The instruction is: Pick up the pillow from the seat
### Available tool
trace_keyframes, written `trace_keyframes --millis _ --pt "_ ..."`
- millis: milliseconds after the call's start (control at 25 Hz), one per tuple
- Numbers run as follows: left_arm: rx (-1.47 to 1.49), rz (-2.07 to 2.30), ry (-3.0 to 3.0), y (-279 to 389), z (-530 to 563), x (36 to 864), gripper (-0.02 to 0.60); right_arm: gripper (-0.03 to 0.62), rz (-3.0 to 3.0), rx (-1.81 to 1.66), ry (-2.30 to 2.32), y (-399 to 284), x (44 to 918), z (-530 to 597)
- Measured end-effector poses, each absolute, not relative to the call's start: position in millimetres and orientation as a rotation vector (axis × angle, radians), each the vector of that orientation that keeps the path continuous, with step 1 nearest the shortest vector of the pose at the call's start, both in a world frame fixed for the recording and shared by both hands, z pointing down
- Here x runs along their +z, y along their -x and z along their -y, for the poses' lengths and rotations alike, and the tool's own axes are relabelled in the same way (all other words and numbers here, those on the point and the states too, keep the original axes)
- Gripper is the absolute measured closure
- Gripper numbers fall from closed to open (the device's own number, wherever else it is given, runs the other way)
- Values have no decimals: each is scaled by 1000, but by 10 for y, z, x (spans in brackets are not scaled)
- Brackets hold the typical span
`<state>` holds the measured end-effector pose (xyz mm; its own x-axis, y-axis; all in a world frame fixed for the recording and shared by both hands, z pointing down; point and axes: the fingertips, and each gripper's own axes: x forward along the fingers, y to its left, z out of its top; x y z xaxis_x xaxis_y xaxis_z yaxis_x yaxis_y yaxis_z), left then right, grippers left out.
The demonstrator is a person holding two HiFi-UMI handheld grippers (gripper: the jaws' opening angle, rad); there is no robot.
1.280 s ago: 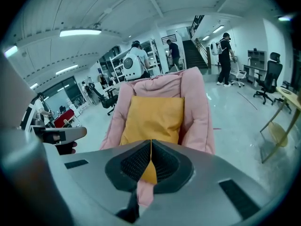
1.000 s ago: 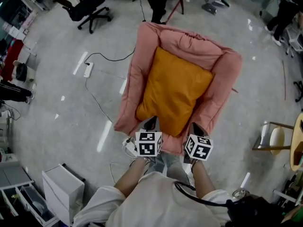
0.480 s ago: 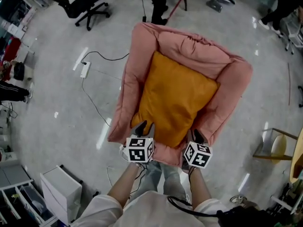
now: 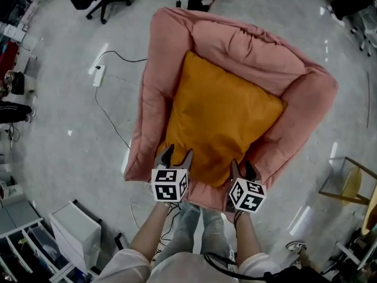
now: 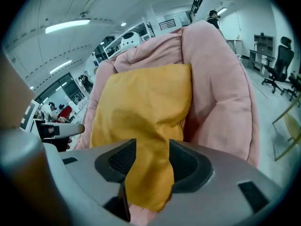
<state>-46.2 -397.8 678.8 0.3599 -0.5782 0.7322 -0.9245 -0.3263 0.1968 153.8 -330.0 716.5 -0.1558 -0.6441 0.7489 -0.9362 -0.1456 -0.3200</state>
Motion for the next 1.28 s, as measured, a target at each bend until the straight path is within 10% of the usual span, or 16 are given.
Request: trace_keyframes --millis 720,1280 --pt "841 1266 -1901 431 4307 7727 241 335 1861 1245 -1680 -1344 7945 3844" --pt "851 1219 -1854 323 4330 7918 363 386 1825 1263 -1728 -1370 8130 3942"
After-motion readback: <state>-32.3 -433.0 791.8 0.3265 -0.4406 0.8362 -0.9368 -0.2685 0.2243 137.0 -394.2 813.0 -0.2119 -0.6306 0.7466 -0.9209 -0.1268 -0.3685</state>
